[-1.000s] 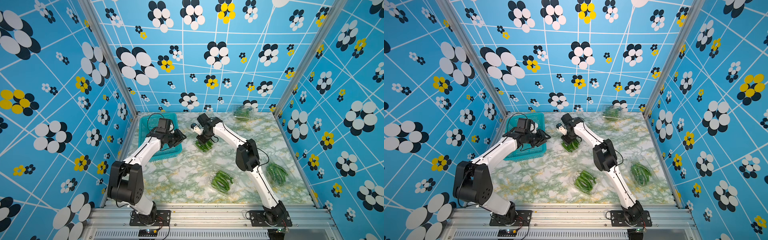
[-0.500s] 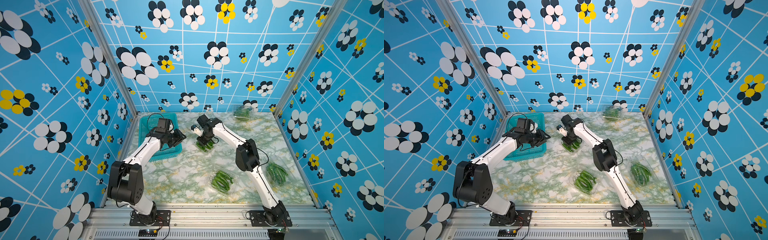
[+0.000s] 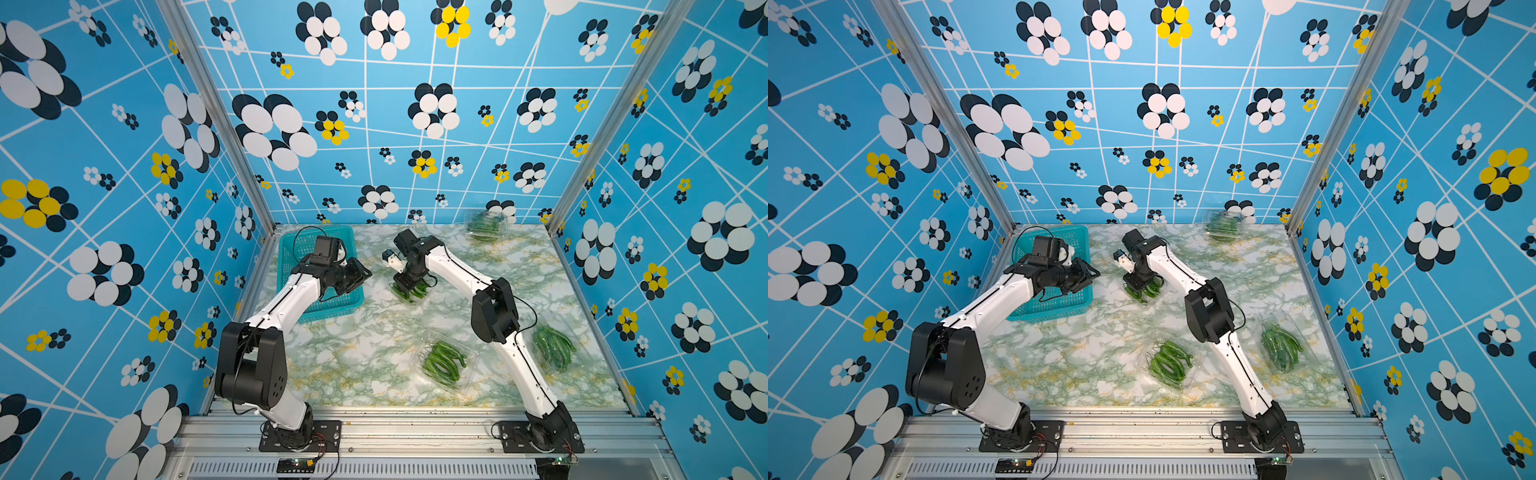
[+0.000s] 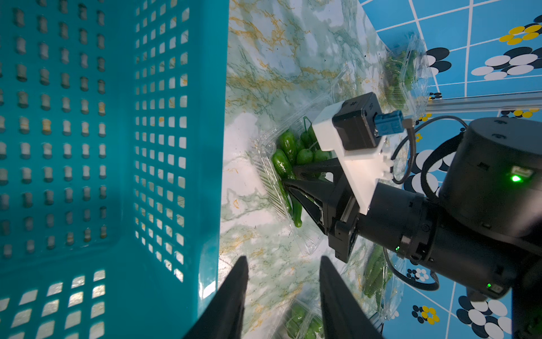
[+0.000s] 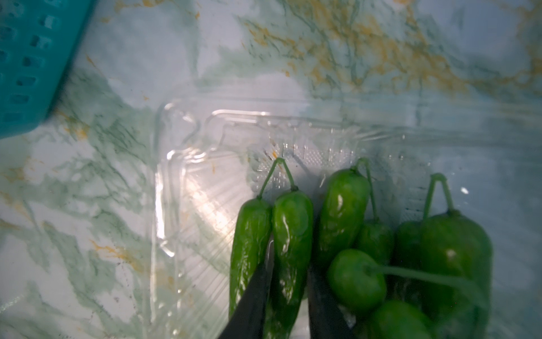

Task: Take small green peppers out of containers
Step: Pick up the green pepper from the packing box.

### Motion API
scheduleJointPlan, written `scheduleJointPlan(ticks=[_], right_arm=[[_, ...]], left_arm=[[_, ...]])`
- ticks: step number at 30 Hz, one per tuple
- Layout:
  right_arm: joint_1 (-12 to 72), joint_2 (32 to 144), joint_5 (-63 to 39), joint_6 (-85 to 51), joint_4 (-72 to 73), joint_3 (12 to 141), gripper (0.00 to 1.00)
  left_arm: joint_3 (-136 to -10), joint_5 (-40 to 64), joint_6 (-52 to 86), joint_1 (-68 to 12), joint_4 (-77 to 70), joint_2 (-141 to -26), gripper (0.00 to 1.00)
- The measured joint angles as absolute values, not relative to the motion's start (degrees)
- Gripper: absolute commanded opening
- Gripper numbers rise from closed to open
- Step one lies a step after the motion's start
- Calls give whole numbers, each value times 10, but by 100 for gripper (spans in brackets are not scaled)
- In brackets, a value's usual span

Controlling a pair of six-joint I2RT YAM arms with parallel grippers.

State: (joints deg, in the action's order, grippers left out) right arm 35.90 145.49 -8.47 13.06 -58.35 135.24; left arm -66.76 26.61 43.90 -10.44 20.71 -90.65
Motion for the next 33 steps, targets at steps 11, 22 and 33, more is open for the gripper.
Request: scheduleJointPlan(ticks=[11, 22, 33], right_arm=[[359, 1455, -85, 128, -582, 1349, 1], [359, 1446, -88, 126, -583, 1346, 0], [359, 1393, -98, 124, -583, 1342, 0]], left_arm=[[-668, 266, 439, -105, 207, -907, 42], [-668, 266, 439, -105, 207, -907, 42], [-668, 266, 439, -105, 206, -907, 42]])
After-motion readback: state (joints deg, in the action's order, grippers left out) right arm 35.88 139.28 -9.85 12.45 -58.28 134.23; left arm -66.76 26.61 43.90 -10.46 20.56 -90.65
